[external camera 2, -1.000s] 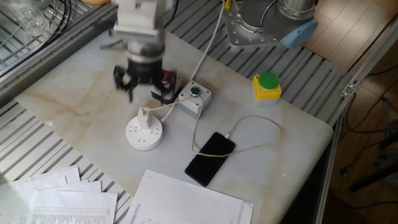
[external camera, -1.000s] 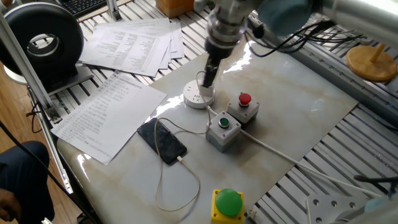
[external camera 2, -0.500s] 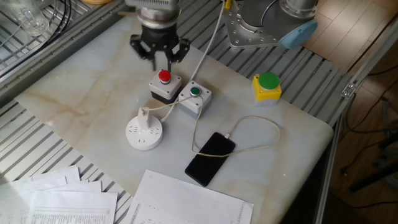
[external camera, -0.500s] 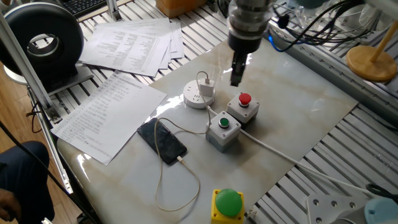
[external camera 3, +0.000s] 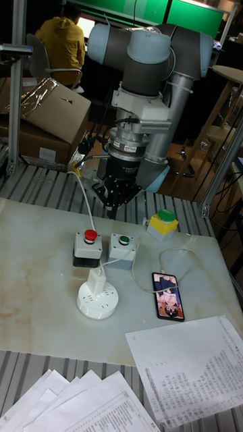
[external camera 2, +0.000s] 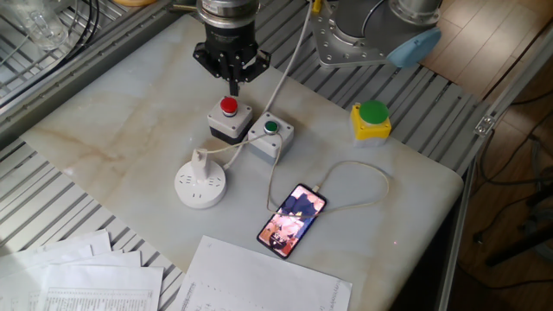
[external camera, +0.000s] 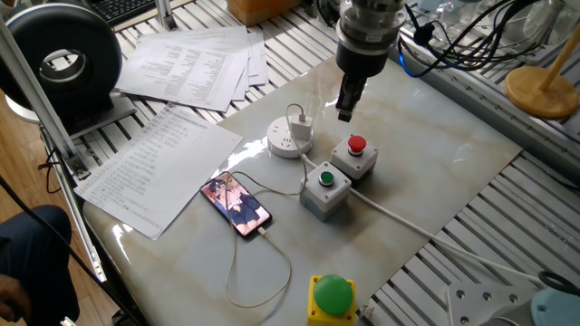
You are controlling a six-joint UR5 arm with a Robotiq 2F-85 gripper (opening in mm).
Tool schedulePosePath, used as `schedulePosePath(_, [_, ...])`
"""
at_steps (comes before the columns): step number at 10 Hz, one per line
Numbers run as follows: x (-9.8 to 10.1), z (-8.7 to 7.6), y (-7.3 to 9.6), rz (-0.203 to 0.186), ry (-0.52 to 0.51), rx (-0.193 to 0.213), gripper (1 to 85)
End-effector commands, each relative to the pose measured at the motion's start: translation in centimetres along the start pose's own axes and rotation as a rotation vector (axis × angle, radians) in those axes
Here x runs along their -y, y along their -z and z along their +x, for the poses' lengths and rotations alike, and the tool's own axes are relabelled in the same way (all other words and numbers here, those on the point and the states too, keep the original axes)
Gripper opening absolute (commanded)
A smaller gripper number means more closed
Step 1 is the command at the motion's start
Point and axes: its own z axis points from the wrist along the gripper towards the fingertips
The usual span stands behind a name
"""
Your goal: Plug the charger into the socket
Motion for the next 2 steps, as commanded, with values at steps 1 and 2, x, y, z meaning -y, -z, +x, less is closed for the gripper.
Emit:
schedulePosePath(1, [-0.95,-1.02,0.1,-0.024,-0.035,0.027,1.3])
schedulePosePath(2, [-1.07,-1.0,0.11,-0.026,-0.036,0.023,1.3])
